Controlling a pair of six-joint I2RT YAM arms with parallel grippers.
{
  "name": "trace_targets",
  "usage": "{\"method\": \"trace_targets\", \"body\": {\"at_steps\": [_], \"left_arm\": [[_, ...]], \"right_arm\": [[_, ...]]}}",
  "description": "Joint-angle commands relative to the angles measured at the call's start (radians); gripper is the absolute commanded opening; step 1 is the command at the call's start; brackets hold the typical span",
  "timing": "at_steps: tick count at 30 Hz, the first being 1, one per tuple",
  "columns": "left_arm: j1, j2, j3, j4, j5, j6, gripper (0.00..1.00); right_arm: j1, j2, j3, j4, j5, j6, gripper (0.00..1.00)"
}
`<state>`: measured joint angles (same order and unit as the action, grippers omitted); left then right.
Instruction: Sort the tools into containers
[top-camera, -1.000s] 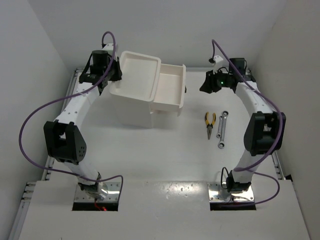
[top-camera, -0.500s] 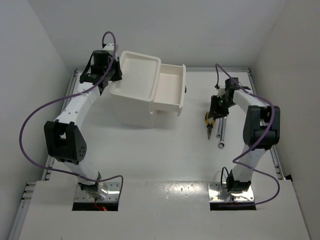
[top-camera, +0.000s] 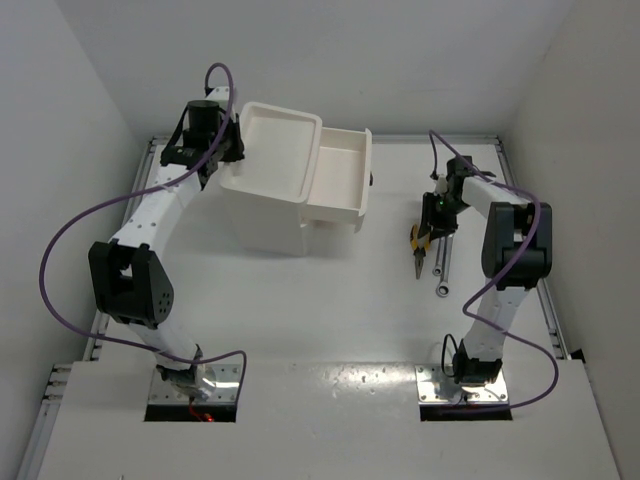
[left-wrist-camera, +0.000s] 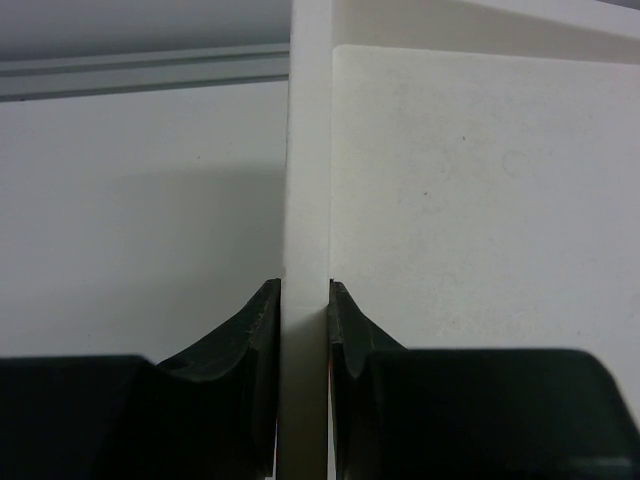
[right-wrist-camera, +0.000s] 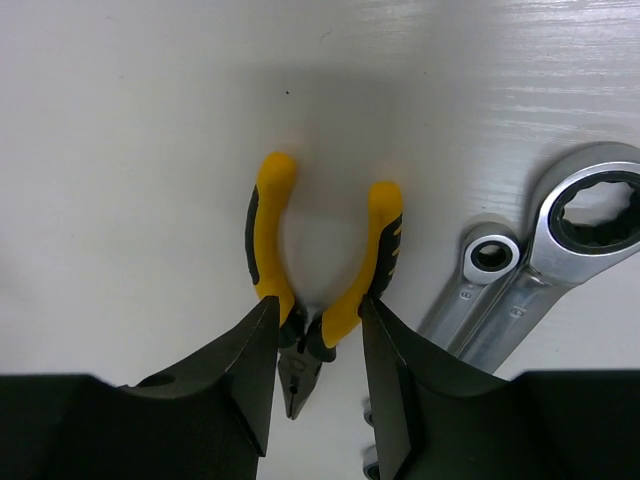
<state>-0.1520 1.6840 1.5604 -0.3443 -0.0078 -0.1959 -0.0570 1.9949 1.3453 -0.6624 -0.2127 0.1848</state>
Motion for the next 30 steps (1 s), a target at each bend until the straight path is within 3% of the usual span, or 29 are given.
{"method": "trace_targets", "body": {"at_steps": [1, 17, 24, 27, 28, 29, 30], "left_arm": [[-0.008, 0.088, -0.043, -0.131, -0.024, -0.089, 0.00], [-0.008, 0.106, -0.043, -0.131, -0.034, -0.089, 0.00], [-0.008, 0.115, -0.043, -0.131, -0.046, -0.100, 0.00], [-0.008, 0.115, -0.043, -0.131, -0.055, -0.100, 0.00], [-0.008, 0.115, -0.043, -0.131, -0.055, -0.100, 0.00], [-0.008, 0.115, -0.043, -0.131, -0.055, -0.100, 0.00], [-0.008, 0.115, -0.043, -0.131, -0.055, -0.100, 0.00]], "right_arm": [[-0.004, -0.044, 0.023, -0.006, 0.027, 0.019, 0.39], [0.008, 0.001, 0.005, 0.004, 0.087, 0.048, 0.39], [0.017, 0.051, 0.023, 0.014, 0.111, 0.048, 0.34], [0.026, 0.073, 0.023, 0.023, 0.121, 0.048, 0.25], [0.026, 0.073, 0.034, 0.032, 0.121, 0.048, 0.18], [0.035, 0.082, 0.034, 0.032, 0.121, 0.048, 0.00], [0.036, 0.082, 0.058, 0.032, 0.107, 0.048, 0.00]]}}
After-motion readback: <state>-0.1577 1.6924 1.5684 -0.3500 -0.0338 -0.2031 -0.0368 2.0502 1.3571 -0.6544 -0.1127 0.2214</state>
